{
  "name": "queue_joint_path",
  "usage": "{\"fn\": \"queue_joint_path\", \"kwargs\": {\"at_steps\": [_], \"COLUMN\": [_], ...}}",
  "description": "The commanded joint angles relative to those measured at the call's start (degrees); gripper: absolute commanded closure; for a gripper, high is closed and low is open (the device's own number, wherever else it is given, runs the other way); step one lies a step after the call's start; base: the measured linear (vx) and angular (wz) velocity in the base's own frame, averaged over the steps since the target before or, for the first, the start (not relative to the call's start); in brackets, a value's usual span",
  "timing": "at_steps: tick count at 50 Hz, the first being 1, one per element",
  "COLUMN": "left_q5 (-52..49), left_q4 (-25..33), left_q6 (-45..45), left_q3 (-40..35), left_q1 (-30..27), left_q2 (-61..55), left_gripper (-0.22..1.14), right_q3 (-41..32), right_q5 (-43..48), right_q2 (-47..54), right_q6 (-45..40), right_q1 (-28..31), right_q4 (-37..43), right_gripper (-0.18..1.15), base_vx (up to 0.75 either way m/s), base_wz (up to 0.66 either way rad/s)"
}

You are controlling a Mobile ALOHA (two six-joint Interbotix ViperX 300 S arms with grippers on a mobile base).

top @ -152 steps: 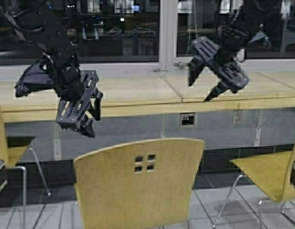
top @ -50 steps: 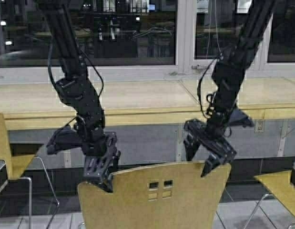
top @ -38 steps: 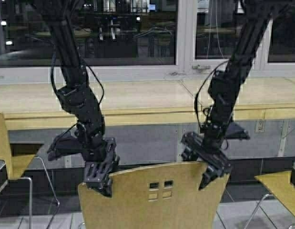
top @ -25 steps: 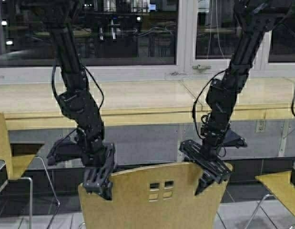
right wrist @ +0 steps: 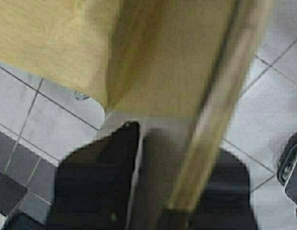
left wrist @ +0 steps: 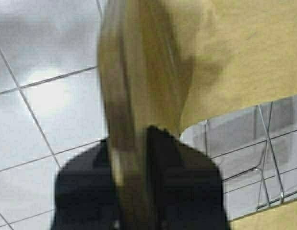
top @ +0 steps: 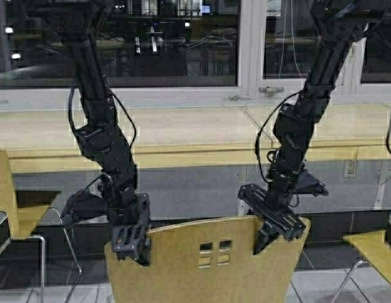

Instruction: Push the chairs under the table

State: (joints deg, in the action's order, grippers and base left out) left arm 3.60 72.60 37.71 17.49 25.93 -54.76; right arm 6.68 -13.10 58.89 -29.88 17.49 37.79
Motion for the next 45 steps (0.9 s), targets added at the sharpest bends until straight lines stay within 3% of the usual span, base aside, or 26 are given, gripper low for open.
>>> {"fn": "queue_joint_path", "kwargs": {"at_steps": [1,34,45], "left_q5": [0.5,0.5,1.0], "left_q4": [-0.8,-0.9,-1.0], "left_q6": [-3.8,-5.3,-5.4], "left_q3": [-0.4,2.2,-0.3], "left_q1": [-3.3,-4.7,-5.4], "left_q2": [2.9,4.0,2.7], "left_gripper": [0.89,0.89,0.89], "right_q3": [1.1,2.4,1.3], "right_q5": [-0.1,0.4,0.4], "right_q2": [-1.8,-0.7,-0.6], "right_q6": [3.3,3.6,3.3], "right_q1": [1.8,3.2,3.3], "right_q4": [-0.7,-0.7,-0.7], "right_gripper": [0.93,0.93,0.93], "base_vx": [0.09,0.18,0.27], "base_wz": [0.01,0.03,-0.03]}}
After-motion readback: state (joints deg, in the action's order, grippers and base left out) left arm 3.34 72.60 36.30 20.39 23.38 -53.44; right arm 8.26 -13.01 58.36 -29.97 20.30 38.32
